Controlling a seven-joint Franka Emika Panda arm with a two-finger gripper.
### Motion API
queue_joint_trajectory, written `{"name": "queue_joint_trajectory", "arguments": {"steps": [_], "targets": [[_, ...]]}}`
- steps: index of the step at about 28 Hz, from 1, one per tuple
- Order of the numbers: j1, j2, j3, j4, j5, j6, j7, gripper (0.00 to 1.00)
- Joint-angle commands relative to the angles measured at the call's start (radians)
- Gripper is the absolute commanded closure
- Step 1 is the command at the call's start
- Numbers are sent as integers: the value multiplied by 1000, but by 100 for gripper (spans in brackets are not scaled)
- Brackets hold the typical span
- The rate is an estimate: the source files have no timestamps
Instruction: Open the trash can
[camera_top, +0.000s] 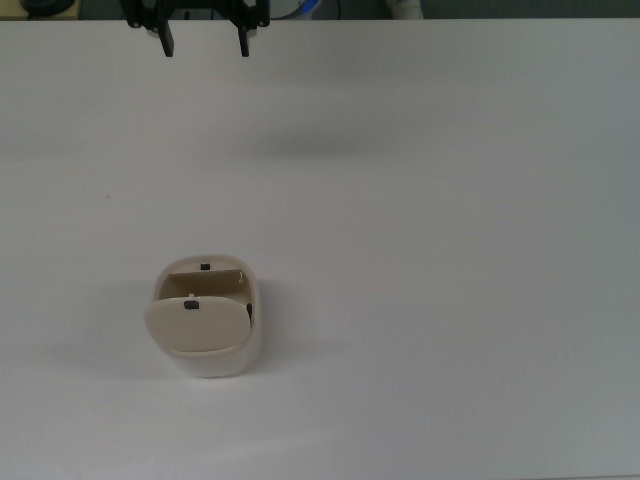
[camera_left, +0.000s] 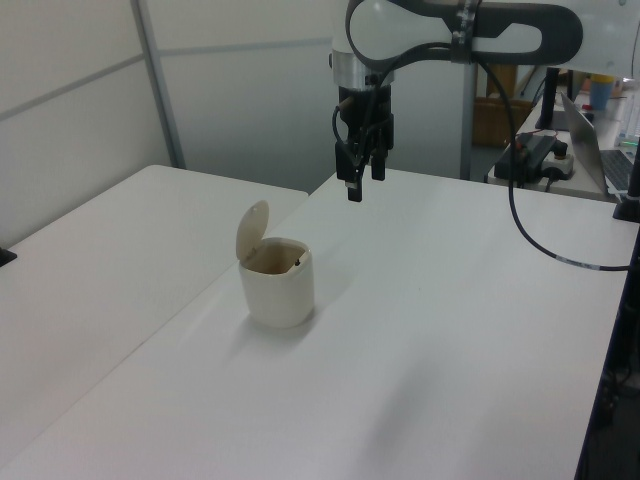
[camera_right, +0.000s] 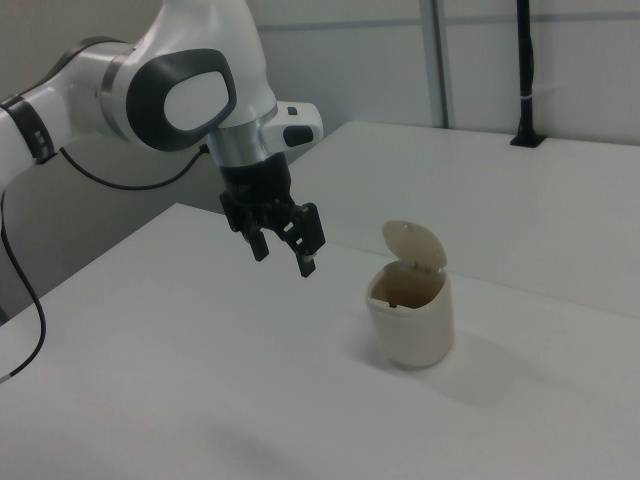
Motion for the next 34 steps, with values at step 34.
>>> {"name": "queue_joint_trajectory", "arguments": {"steps": [34], "targets": [[7,-6,-4,-1,-31,-14,11,0]]}}
